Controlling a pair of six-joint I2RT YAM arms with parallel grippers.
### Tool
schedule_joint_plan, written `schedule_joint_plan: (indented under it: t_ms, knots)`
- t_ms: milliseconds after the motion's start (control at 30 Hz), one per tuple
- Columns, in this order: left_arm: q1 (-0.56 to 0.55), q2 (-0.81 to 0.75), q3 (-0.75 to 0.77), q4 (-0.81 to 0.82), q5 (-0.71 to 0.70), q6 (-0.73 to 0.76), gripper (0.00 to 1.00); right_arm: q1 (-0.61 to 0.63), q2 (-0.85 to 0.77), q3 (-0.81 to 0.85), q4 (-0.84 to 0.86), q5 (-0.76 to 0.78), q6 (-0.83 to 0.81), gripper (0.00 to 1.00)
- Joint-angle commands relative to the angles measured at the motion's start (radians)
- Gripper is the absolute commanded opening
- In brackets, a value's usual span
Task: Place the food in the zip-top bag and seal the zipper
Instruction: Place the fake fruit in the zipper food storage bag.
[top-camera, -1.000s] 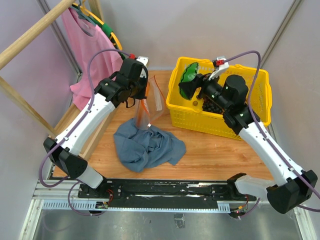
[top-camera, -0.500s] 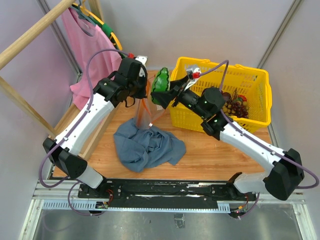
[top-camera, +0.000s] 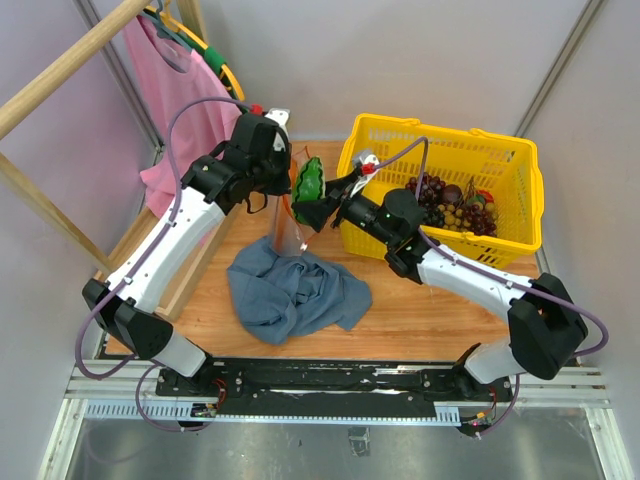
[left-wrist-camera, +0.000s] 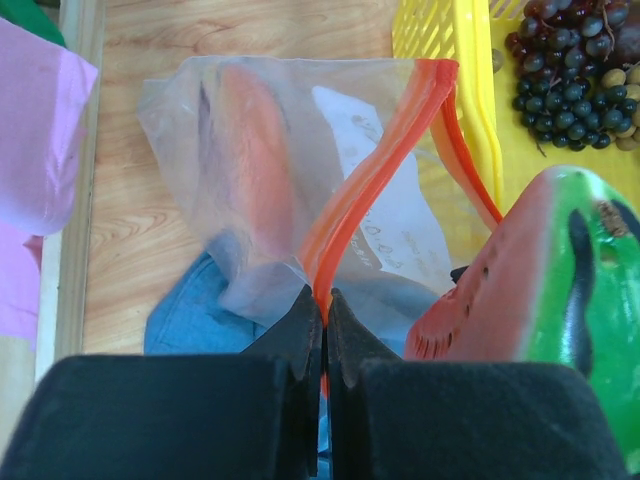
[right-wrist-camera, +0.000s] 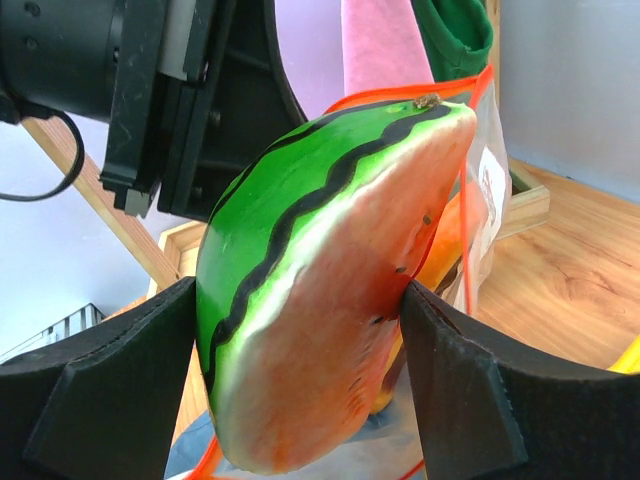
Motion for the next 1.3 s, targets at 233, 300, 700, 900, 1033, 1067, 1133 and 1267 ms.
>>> schedule_joint_plan:
  t_ms: [233,300,700,900,1033,1067,1133,1267]
  knots:
    - [0.016,-0.048,-0.017,0.047,0.033,-0.010,0.00,0.015,-0.005,-0.019,0.031,-0.025,-0.062,0.68]
    - [0.016,-0.050,-0.017,0.046,0.037,-0.011,0.00,0.014,-0.008,-0.007,0.003,-0.022,-0.073,0.74]
    - [0.016,-0.068,-0.030,0.039,0.049,-0.010,0.00,0.015,-0.003,0.028,-0.070,-0.003,-0.085,0.92]
    - [0.017,-0.078,-0.043,0.039,0.045,-0.011,0.01,0.015,-0.023,0.080,-0.165,0.011,-0.101,0.93]
    - [0.019,-0.082,-0.046,0.039,0.035,-0.013,0.00,0.015,-0.062,0.143,-0.312,0.023,-0.123,0.94]
    - [0.019,-0.083,-0.047,0.039,0.032,-0.012,0.00,0.014,-0.073,0.163,-0.348,0.028,-0.130,0.94]
    - [0.021,-0.082,-0.049,0.040,0.026,-0.013,0.00,0.015,-0.094,0.205,-0.478,0.050,-0.152,0.93]
    - [0.024,-0.083,-0.047,0.038,0.022,-0.011,0.00,0.015,-0.100,0.310,-0.723,0.111,-0.176,0.91]
